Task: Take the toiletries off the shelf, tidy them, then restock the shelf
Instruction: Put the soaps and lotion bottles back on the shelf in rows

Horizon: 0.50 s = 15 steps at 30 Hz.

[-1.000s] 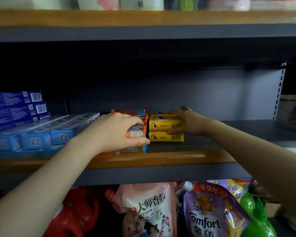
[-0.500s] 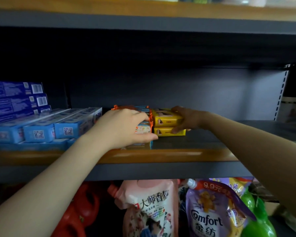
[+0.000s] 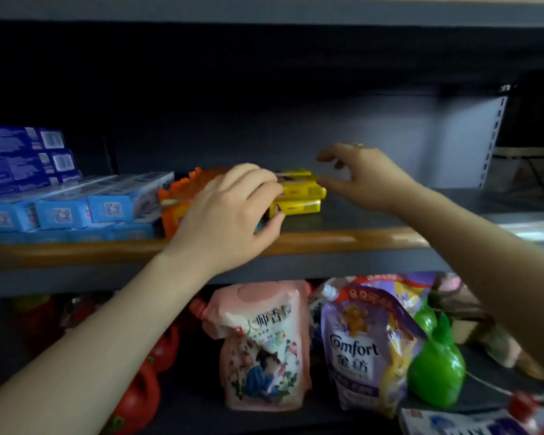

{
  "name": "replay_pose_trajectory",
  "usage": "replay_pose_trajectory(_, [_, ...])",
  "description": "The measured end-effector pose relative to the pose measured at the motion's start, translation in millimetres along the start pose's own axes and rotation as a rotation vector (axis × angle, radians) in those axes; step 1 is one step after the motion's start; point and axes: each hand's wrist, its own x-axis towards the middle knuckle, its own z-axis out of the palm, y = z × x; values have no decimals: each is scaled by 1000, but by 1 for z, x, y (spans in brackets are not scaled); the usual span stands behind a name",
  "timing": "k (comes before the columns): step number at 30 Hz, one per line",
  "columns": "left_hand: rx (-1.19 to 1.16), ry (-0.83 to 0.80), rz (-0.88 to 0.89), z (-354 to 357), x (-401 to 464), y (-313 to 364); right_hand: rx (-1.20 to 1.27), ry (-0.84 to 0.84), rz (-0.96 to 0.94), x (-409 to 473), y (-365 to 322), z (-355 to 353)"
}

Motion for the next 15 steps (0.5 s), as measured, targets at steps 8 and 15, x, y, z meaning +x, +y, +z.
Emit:
replay_pose_trajectory(8, [-345,-52,223,35,-38,114,110,-165,-84,-177,17,-39])
replay_pose_trajectory(15, [-559,-620,152,74,-94,202,223,-667,56,-291,54,-21])
